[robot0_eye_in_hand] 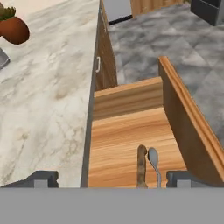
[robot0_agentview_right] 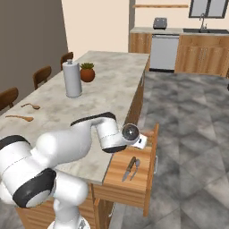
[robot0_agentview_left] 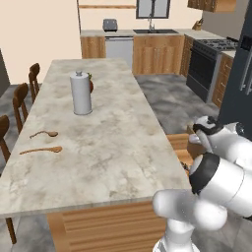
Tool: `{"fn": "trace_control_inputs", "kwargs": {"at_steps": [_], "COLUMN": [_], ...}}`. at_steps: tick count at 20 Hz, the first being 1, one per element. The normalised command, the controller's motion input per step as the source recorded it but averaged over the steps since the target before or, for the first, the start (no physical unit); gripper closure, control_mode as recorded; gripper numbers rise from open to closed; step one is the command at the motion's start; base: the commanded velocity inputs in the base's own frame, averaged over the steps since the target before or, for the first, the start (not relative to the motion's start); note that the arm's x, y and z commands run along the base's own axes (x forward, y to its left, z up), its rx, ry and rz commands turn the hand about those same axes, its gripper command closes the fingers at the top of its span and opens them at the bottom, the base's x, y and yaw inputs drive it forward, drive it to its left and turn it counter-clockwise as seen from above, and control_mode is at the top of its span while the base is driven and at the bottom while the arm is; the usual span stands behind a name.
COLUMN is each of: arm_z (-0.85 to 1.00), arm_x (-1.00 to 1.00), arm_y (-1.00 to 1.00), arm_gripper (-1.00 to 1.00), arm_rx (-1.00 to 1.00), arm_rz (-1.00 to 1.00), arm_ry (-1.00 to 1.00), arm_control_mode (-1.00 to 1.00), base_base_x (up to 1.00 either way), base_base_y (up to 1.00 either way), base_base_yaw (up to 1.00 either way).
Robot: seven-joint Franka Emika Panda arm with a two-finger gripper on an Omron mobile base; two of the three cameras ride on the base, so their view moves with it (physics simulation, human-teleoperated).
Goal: Pick up the metallic utensils from the counter and place them in the open drawer. Make sure not to pick up any wooden utensils.
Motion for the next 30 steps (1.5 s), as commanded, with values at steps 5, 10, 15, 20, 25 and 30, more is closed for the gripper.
{"fn": "trace_control_inputs", "kwargs": {"at_steps": [5, 10, 15, 20, 25, 30], "arm_z": [1.00, 1.00, 0.90, 0.12, 0.00, 0.00], "arm_x": [-0.96, -0.85, -0.84, -0.14, 0.00, 0.00], "arm_y": [0.44, 0.63, 0.69, 0.19, 0.00, 0.00], "arm_gripper": [-1.00, -1.00, -1.00, -1.00, -1.00, -1.00], "arm_rx": [-0.12, -0.15, -0.14, -0.04, 0.00, 0.00], "arm_rz": [0.00, 0.00, 0.00, 0.00, 0.00, 0.00], "arm_ry": [-0.26, -0.01, 0.06, 0.05, 0.00, 0.00], "arm_control_mode": [-1.00, -1.00, -1.00, 1.00, 1.00, 1.00], "base_base_x": [0.00, 0.00, 0.00, -0.60, -0.93, -0.50], "base_base_y": [0.00, 0.00, 0.00, 0.80, 1.00, 1.00], "base_base_yaw": [0.00, 0.00, 0.00, 0.03, 0.04, 0.01]}}
